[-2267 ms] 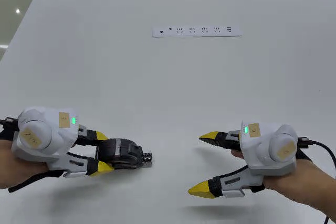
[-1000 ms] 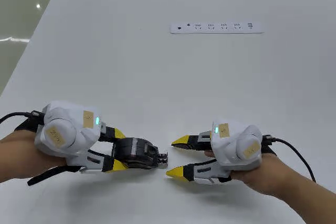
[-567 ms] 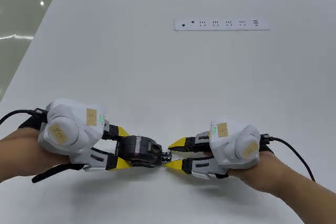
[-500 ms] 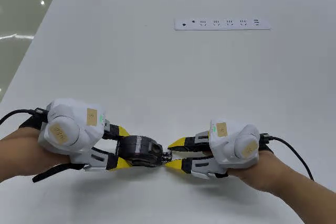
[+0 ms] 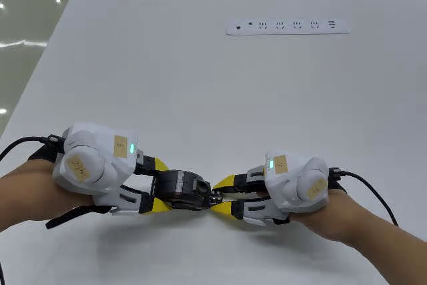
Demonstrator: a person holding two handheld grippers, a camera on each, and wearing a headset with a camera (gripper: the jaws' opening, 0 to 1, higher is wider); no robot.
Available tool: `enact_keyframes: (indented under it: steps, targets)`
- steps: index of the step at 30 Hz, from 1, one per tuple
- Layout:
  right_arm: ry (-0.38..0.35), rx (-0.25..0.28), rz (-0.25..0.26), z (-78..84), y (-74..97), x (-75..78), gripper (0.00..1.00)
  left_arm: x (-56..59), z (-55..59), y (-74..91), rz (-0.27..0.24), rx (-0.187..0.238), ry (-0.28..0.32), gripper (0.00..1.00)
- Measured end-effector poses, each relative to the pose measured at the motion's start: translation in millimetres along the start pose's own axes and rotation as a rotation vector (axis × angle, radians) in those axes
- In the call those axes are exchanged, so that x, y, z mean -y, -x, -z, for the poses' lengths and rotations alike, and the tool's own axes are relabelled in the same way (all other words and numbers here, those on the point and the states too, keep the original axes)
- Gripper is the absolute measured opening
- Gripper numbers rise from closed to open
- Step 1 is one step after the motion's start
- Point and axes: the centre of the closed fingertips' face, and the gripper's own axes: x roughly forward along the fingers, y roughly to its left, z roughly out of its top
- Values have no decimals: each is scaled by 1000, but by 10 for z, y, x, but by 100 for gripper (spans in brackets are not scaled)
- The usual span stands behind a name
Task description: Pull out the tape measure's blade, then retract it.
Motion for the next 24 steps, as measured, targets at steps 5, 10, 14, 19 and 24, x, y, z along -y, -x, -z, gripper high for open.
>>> enact_keyframes:
  steps: [5,10,14,19,24]
  targets:
    - [4,3,0,3,1,0,15,-3,7,-2,0,-2,-2,28]
    - [10,3,-1,7,0,1,15,-1,4,-3,-2,-3,-3,28]
    - [0,2,-4,14,2,-3,14,2,-1,-5,-4,-3,-9,28]
    - [3,-4,-6,20,5,-10,13,6,-1,-5,-5,1,-14,28]
    - [11,-13,-9,33,18,-37,12,11,2,-7,-1,8,-25,28]
